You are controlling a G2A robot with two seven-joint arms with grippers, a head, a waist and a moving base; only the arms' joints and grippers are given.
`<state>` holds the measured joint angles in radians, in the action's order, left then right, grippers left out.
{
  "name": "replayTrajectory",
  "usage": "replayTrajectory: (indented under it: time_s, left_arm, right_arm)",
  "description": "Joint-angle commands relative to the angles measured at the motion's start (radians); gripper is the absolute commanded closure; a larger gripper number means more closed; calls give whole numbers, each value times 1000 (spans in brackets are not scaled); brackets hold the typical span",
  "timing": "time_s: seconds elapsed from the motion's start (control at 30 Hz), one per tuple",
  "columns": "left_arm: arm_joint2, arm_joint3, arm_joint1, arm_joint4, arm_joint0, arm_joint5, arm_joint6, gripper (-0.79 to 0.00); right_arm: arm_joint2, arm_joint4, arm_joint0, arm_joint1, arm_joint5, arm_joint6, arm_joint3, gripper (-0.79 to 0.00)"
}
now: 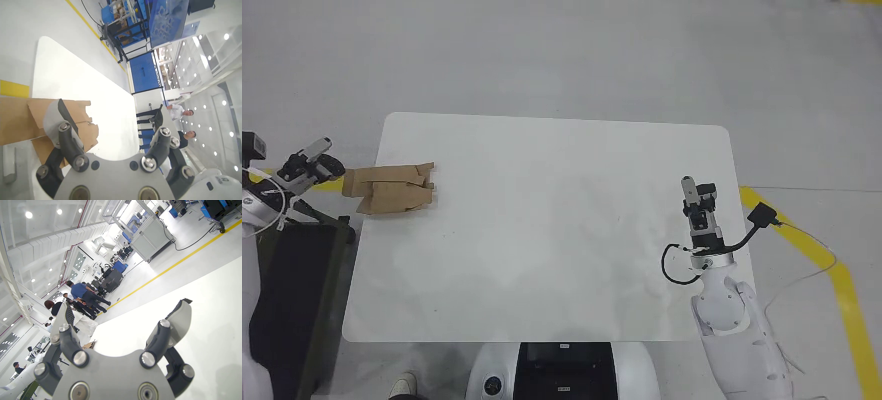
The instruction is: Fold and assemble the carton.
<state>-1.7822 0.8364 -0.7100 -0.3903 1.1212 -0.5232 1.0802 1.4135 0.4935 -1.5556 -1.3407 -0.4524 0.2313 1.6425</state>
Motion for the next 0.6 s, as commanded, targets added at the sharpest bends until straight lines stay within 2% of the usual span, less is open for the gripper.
replayTrajectory:
  time_s: [0.0, 0.17, 0.23, 0.37, 0.57]
  left_arm:
    - [-5, -49, 3, 8, -17, 4, -4, -785]
    - [19, -193, 5, 78, -91, -6, -76, -785]
    - [44, -254, -1, 115, -126, -13, -130, -785]
    - [103, -359, -19, 154, -196, -1, -160, -785]
    - [169, -501, -41, 252, -266, -6, -262, -785]
  right_arm:
    - [0, 0, 0, 0, 0, 0, 0, -785]
    - [0, 0, 0, 0, 0, 0, 0, -785]
    - [0, 0, 0, 0, 0, 0, 0, -785]
    - [0, 0, 0, 0, 0, 0, 0, -785]
    - [0, 0, 0, 0, 0, 0, 0, -785]
